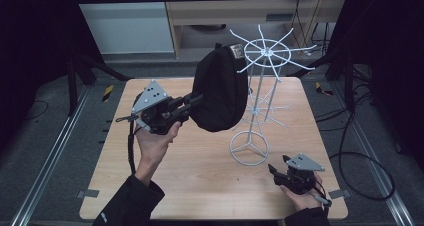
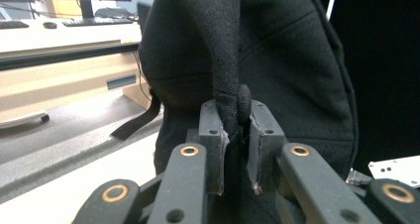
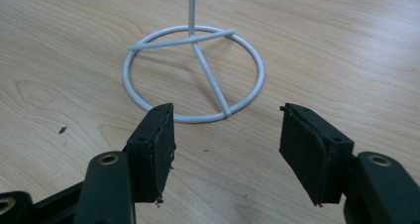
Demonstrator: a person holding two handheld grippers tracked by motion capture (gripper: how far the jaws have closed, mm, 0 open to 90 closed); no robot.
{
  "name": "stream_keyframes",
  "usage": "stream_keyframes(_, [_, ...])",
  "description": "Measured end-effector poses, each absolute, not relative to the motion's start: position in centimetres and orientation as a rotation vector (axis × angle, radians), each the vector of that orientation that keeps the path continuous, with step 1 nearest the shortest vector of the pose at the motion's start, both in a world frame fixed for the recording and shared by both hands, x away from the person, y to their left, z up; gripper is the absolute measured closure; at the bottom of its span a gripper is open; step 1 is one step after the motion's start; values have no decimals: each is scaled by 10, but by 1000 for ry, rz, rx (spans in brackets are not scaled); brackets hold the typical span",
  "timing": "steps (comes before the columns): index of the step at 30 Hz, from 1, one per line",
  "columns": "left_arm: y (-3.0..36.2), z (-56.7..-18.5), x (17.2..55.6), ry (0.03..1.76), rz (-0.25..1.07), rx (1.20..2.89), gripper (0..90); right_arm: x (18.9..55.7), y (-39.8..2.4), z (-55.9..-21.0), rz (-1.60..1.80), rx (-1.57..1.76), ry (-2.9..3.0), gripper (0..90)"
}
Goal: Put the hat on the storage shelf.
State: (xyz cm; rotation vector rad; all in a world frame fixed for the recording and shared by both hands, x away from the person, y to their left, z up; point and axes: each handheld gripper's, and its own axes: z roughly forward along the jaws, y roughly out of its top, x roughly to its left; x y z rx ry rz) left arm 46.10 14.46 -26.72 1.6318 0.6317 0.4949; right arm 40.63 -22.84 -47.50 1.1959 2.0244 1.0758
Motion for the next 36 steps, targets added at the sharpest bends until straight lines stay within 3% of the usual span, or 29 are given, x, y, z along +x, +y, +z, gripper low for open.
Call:
stream_keyframes(8, [139,-275,468,656,503,1665,753,407,-228,-475,1073,1191,2027,383])
stream_keyframes(16, [141,-278,464,658,513,1653,583,406,-228,-475,1078,1199,2024,382])
stream_keyframes(25, [170,-287,443,690,557,1617,397,406,-229,-475,1075,1196,2016,371])
stream_keyframes(36, [210,-335,431,800,569,1666,307,407,-233,-475,1077,1220,2000,329])
